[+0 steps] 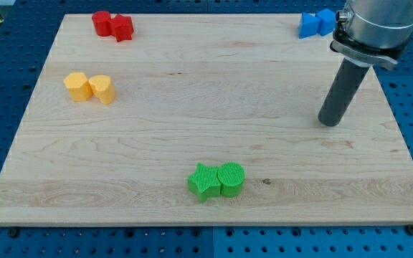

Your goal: Push the red circle along with red star towards the top center

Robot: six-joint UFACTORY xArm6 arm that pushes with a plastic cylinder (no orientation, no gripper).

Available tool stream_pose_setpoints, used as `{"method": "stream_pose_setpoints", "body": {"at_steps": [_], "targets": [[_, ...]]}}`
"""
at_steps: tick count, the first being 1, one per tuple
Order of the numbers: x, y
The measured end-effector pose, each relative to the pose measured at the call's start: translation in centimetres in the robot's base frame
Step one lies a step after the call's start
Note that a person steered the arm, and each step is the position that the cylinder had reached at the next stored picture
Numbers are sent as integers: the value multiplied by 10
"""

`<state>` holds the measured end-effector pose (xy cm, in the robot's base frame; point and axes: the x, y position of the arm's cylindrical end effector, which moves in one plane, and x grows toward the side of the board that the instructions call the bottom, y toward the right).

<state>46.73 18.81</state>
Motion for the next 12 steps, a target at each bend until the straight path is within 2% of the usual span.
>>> {"method": "stream_pose_setpoints", "body": {"at_steps": [6,7,8,9,10,12], "targets": [[-21,-22],[-54,-55],[-99,-109],[-111,-194],[-125,-289],[-203,-488]]}}
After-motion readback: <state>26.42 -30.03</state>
